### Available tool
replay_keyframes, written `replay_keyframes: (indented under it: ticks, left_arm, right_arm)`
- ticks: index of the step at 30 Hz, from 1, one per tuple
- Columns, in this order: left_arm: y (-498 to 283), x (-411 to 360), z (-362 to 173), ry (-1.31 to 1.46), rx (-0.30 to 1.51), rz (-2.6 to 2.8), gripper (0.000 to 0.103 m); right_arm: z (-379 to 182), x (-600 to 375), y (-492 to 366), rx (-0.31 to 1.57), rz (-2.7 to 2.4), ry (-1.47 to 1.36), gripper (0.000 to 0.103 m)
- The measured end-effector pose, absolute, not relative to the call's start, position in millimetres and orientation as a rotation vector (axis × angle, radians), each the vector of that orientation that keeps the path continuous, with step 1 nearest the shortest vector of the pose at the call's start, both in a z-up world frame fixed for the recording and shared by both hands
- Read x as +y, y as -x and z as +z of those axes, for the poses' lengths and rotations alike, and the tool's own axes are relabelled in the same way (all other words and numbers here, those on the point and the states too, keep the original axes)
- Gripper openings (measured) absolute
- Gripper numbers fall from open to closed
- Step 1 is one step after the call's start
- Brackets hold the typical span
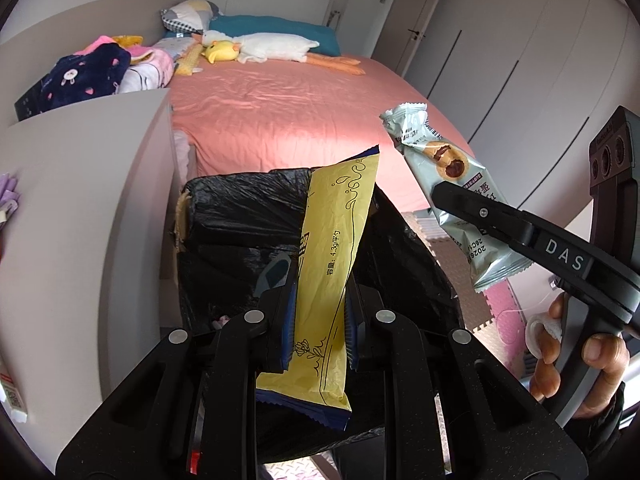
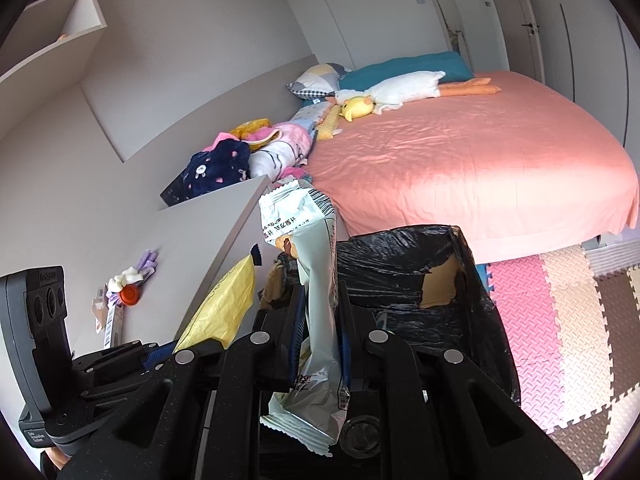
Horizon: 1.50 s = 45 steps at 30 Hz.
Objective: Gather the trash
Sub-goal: 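Open both grippers to drop the wrapper and snack bag into the bin, then move both tools back to the desk toward the remaining trash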
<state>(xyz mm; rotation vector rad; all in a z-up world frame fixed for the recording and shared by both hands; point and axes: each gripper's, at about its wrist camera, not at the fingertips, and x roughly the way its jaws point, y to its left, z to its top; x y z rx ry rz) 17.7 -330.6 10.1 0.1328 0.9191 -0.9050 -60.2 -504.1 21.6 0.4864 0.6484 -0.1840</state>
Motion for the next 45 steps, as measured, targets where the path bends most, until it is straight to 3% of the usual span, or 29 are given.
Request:
replay_keyframes:
  ticks: [6,7,8,9,10,29,45]
  left_arm:
    - [-20,-340,-3,-0.146,0.968,-0.938,0.021]
    - [-20,-342,-5,-0.159,0.985,-0.954,0.043]
    - [-20,-343,-7,-0.176,0.984,-0.949,0.088]
    - [-18,-342,-7,-0.193,0.953,-0.914,0.096]
    - [-14,-340,-5,-0.204,0.906,-0.887,0.097]
    - [-26,-296,1,-0.152,0.887,-0.8,0.097]
    - [-41,-211,5,-0.109,0.847,-0.621,0.097]
  right_arm:
    - [14,-513,52,0.68,-0.187,-0.492,0.017]
    - [14,-512,49,0.693,-0.189,-0.486,0.028]
    - [15,-512,48,0.693,-0.208,-0.478,0.059]
    - [17,-512,48,0.682,-0.234,-0.467,0.074]
    - [21,-511,50,0.66,-0.255,-0.45,0.084]
    - [28,-477,38,0.651,-0.211,-0.426,0.084]
    - [25,-402,2,0.679,-0.075,-0.378,0.084]
